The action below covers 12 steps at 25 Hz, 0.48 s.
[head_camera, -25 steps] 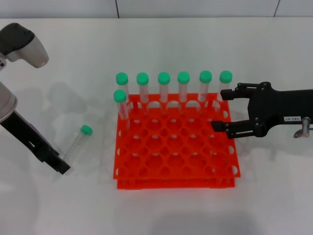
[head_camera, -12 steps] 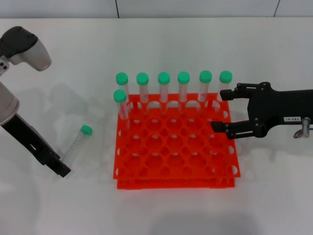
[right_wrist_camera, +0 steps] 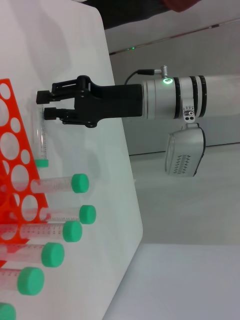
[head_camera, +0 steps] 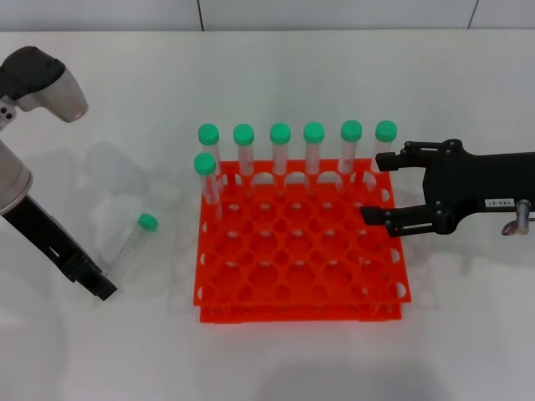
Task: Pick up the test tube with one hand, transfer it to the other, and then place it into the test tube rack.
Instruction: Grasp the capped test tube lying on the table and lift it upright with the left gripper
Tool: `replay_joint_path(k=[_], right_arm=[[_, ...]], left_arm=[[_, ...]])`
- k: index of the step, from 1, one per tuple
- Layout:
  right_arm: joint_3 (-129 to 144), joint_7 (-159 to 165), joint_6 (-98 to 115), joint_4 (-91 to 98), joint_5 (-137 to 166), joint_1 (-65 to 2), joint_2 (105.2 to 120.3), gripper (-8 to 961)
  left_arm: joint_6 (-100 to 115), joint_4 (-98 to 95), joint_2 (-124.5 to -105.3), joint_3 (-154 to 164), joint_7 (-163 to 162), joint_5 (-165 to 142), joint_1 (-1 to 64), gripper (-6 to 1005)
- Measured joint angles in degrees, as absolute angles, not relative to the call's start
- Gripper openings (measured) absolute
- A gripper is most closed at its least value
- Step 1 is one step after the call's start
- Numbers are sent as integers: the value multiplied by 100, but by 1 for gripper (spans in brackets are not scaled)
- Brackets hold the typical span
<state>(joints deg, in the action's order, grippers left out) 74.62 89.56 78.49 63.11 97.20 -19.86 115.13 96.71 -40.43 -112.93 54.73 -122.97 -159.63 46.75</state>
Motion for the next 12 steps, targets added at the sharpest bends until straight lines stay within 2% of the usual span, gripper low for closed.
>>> replay_joint_path(k=[12], right_arm=[[7462, 8947, 7849, 6311, 9720, -1968, 11513, 825]], left_arm=[[9585, -4042, -11350, 5478, -12326, -16037, 4725, 421]])
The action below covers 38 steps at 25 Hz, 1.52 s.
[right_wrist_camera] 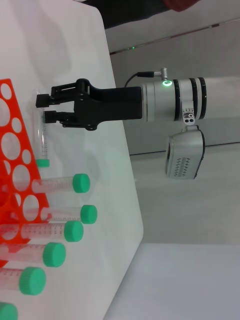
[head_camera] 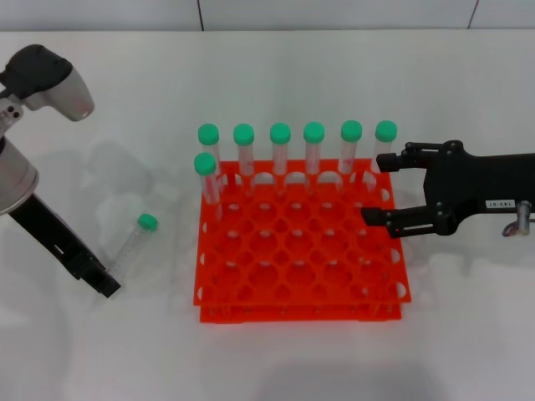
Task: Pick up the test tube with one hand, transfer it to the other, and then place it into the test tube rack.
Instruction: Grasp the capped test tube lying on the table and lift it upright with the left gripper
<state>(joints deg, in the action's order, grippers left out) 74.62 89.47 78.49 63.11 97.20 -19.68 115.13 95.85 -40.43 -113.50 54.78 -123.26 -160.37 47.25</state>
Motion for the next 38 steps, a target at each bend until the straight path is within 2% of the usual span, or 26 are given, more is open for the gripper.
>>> replay_joint_path(k=[38], right_arm=[[7462, 8943, 7813, 6310, 9721, -1986, 11513, 825]], left_arm=[[9448, -4018, -11343, 5540, -12426, -16093, 4740, 265]])
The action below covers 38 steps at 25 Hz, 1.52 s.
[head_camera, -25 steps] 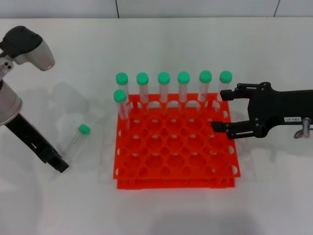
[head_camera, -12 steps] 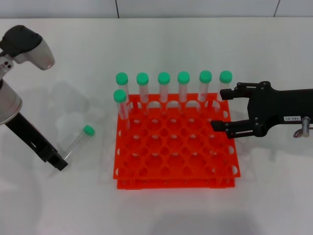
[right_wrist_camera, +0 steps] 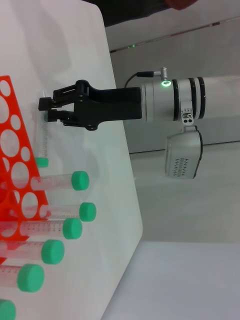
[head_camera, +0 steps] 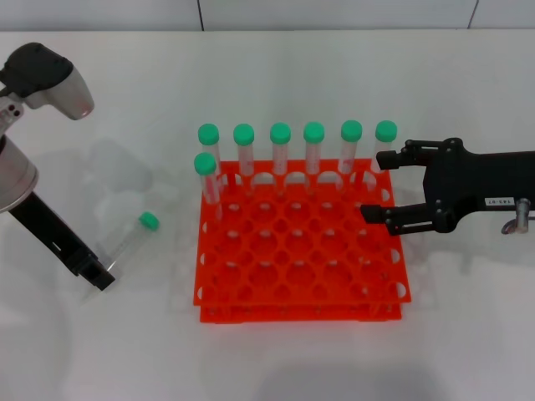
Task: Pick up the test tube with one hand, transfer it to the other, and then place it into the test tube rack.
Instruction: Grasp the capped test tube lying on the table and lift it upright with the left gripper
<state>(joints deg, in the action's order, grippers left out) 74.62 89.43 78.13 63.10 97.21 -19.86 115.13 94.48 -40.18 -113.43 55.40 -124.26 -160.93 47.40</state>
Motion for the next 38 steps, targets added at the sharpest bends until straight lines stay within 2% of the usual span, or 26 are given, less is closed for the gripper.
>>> replay_joint_path(k=[16, 28, 38], right_arm=[[7462, 8891, 7806, 6310, 9721, -1995, 11514, 825], [7446, 8871, 7803, 6310, 9671, -1983, 11513, 825], [7402, 8835, 7796, 6310, 9613, -1997, 11519, 825]], left_arm=[[9403, -3981, -11316, 5535, -12474, -16090, 4759, 189], [9455, -4025, -11291, 5437, -12534, -16022, 4758, 189], [9621, -4523, -11216, 5090, -12389, -15738, 4307, 190]])
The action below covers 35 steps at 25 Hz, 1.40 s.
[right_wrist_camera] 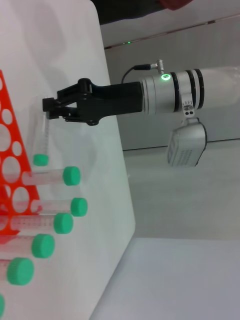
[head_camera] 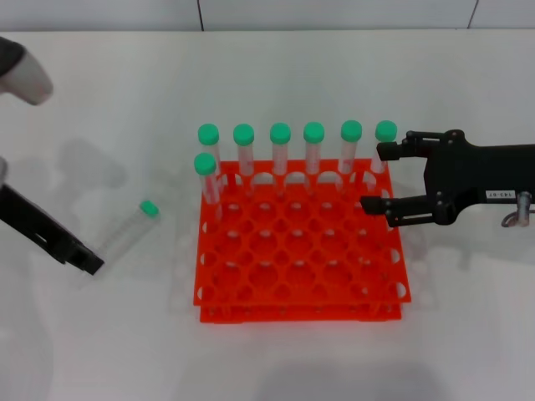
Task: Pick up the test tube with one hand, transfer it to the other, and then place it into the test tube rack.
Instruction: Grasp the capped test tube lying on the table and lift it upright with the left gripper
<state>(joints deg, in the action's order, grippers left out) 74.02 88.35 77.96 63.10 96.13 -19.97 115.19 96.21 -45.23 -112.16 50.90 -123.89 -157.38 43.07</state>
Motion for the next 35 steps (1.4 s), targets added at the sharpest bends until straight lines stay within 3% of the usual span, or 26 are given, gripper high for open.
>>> replay_joint_path(k=[17, 25, 35], right_arm=[[7380, 8782, 7780, 6301, 9429, -1956, 11516, 825], [7368, 8783, 7850, 6393, 9450, -1926, 11508, 825], [7362, 8787, 7992, 6659, 9482, -1784, 11497, 826]], left_arm=[[9608, -6052, -11014, 3692, -11501, -13068, 3139, 190], [9264, -5823, -11172, 3583, -10723, -11713, 3186, 189], [9086, -4456, -11341, 3604, -9520, -10803, 3761, 190]])
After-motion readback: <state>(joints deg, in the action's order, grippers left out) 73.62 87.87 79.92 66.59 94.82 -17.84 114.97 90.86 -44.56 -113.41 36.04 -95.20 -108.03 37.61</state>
